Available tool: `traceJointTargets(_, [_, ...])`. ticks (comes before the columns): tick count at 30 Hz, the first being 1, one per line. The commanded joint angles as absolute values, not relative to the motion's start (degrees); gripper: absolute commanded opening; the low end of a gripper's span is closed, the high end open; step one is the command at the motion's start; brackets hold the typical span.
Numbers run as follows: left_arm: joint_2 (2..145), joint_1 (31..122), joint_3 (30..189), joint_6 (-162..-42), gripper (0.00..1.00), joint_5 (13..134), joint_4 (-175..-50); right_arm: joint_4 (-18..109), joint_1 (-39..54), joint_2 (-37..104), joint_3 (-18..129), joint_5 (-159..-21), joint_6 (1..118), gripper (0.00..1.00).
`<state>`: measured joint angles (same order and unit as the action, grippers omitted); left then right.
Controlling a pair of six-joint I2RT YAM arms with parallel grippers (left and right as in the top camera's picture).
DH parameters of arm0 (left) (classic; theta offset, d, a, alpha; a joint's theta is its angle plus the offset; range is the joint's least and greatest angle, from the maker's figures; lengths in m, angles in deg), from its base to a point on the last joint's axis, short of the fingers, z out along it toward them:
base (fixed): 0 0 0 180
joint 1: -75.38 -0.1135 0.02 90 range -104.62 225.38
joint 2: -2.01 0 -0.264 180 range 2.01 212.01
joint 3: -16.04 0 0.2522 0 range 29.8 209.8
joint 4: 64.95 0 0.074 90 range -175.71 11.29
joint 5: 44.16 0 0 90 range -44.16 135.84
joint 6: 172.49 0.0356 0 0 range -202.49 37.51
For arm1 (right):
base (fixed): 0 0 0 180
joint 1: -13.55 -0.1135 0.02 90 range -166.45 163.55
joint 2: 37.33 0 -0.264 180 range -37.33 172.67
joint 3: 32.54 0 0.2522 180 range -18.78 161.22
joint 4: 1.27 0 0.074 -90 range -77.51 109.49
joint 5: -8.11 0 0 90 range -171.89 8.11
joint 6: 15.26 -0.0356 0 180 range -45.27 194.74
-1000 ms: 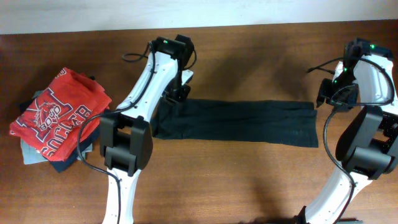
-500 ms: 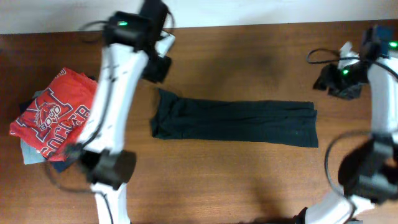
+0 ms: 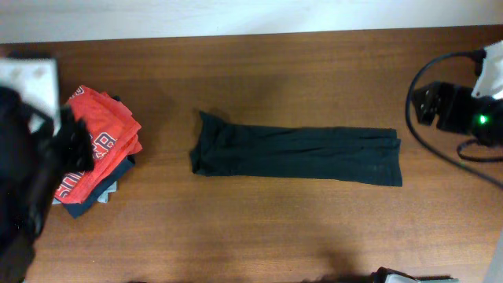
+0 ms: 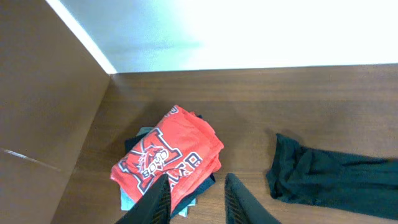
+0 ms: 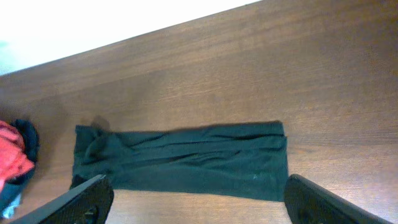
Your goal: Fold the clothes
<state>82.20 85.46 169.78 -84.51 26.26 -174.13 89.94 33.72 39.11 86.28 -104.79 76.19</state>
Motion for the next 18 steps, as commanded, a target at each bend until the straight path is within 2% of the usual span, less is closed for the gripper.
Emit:
traceJointTargets(1, [86.9,85.0,157.0,-86.0,0.31,26.0,-169.4,91.2,33.8,40.2,86.3,-105.7,75.9,0.94])
traceJointTargets(2, [87.2,84.7,152.8,-86.0,0.32,26.6,-166.7,91.6,33.8,40.6,85.9,-105.6,76.0,0.94])
traceJointTargets(5, [88.6,83.4,139.1,-86.0,0.42,32.8,-155.6,92.7,33.9,42.2,84.0,-104.7,75.8,0.94])
traceJointTargets(8, [90.9,81.7,129.2,-86.0,0.57,41.8,-147.1,93.0,33.9,43.2,80.6,-102.7,75.4,0.95])
traceJointTargets(9, [91.9,81.1,126.5,-86.0,0.72,44.9,-144.8,93.0,33.9,43.4,79.4,-102.2,75.1,0.96])
traceJointTargets(11, [94.4,80.2,122.9,-85.9,0.94,50.7,-141.1,92.0,33.9,43.7,76.6,-102.3,75.1,0.98])
traceJointTargets(13, [97.2,79.6,121.5,-85.9,0.99,53.9,-139.6,90.3,33.9,43.8,73.8,-102.3,75.0,1.00])
traceJointTargets(18, [105.1,79.0,121.5,-81.8,0.99,59.8,-138.6,87.0,33.9,43.8,68.3,-102.4,74.7,0.99])
